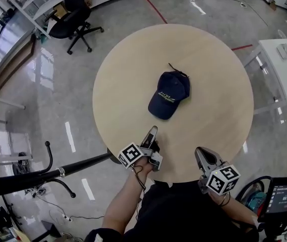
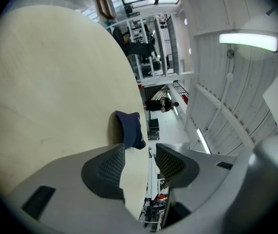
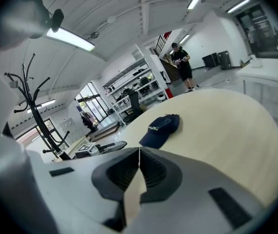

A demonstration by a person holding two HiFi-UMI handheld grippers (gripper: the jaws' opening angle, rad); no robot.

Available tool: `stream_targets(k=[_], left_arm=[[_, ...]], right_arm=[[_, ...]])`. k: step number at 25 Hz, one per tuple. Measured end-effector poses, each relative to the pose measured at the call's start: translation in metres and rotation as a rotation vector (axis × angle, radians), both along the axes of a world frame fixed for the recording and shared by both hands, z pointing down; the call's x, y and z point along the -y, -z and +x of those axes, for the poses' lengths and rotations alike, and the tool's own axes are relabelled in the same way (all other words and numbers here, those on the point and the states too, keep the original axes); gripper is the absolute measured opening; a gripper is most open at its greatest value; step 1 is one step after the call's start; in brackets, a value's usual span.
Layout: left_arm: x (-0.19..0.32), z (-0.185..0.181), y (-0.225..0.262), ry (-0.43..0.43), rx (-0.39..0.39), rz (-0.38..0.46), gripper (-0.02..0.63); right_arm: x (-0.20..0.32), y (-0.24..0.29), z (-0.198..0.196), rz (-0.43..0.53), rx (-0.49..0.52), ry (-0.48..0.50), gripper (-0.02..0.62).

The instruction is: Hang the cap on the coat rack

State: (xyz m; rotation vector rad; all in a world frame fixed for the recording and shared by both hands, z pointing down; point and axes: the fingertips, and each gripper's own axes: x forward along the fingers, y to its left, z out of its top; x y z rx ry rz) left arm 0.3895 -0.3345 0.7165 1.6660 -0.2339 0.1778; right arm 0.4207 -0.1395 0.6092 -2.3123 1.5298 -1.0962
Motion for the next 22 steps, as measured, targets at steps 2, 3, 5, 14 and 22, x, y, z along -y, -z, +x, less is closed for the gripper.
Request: stream_targets(k=[2, 3, 5, 14, 22], left_arm=[[0.007, 0.008, -0.012, 0.011, 0.022, -0.002, 0.206], [0.010, 0.012, -0.017, 0.019, 0.034, -0.003, 0.206], [0.015, 0.025, -0.028, 0.033, 0.056, -0.002, 0.206], [0.028, 0.061, -0.048, 0.046, 0.090, -0.005, 0.206], [0.025, 0.071, -0.051, 0.025, 0.076, 0.000, 0.205]], right_arm=[[-0.001, -0.002, 0.005, -0.006, -0.001, -0.005, 0.005], [-0.003, -0.004, 0.008, -0.010, 0.002, -0.008, 0.005], [-0.006, -0.010, 0.018, -0.016, 0.010, -0.013, 0.005], [-0.006, -0.017, 0.035, -0.031, 0.017, -0.024, 0.005], [-0.004, -0.016, 0.035, -0.043, 0.003, -0.006, 0.005]])
